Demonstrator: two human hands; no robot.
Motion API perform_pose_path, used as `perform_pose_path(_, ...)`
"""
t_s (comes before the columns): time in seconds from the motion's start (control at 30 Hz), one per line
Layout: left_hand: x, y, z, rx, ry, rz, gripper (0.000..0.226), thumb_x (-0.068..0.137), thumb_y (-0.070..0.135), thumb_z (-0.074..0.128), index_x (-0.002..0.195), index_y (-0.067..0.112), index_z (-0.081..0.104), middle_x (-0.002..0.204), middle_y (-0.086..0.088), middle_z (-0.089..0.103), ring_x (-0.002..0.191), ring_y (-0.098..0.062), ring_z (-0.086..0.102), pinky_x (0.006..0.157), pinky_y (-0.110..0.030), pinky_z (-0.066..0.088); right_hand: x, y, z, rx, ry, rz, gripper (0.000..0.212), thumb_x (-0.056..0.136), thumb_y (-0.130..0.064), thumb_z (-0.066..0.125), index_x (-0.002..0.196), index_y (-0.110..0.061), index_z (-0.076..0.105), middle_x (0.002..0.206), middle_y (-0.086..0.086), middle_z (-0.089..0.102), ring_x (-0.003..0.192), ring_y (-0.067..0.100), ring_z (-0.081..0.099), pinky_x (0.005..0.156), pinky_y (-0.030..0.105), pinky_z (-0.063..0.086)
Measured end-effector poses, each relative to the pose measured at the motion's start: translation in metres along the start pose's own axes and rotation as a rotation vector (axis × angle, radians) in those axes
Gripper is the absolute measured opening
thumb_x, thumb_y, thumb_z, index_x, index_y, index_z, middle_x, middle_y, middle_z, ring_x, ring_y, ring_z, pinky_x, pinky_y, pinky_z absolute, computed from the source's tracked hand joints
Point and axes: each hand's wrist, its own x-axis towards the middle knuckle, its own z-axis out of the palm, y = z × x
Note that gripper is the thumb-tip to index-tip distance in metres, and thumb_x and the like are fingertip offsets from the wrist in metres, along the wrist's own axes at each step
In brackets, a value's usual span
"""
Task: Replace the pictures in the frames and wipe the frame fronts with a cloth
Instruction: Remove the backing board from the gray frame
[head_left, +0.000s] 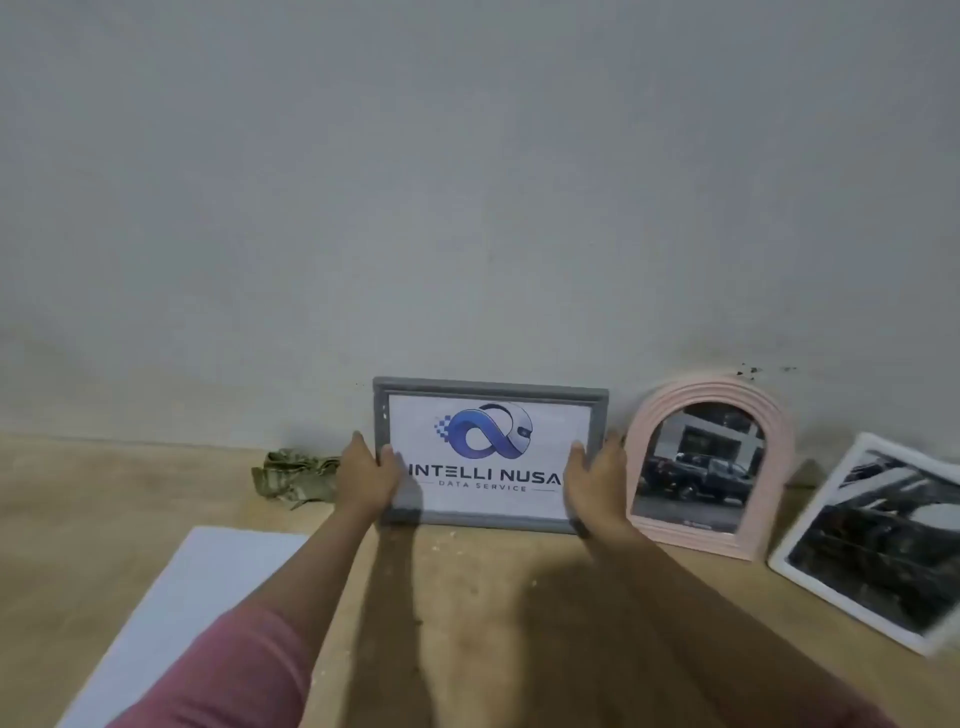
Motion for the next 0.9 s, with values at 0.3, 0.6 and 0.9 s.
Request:
perform_pose_path(0.3,0.019,-0.014,0.021,-0.061,0.039,-0.074,0.022,0.098,0.009,0.042,0.109,-0.002,0.057,0.106,-0.021,0.063,0.094,-0.034,0.056,0.072,-0.029,0.033,0.006,0.007,0.018,0.088,0.175,0.033,0.025,0.099,-0.011,0.038,0.114,0.004,0.051,0.103,0.026,0.062,0.095,0.038,0.059,0.082,0.03,0.038)
perform_pose_path(0.6,0.015,-0.017,0.01,-0.132,0.057,-0.06,0.011,0.096,0.006,0.04,0.096,0.006,0.051,0.09,-0.011,0.059,0.082,-0.028,0.052,0.072,-0.037,0.043,0.002,-0.005,0.007,0.12,0.064,0.064,0.024,0.101,-0.022,0.032,0.114,-0.006,0.046,0.098,0.014,0.061,0.091,0.034,0.059,0.082,0.036,0.047)
perform_pose_path(0.9,-0.034,-0.024,-0.024,-0.211,-0.029,0.019,0.011,0.093,0.002,0.039,0.084,0.003,0.046,0.075,-0.009,0.051,0.071,-0.026,0.047,0.059,-0.032,0.033,-0.051,-0.023,-0.052,0.182,-0.007,-0.049,0.015,0.099,-0.026,0.041,0.101,-0.015,0.051,0.09,0.005,0.064,0.082,0.022,0.061,0.075,0.036,0.048)
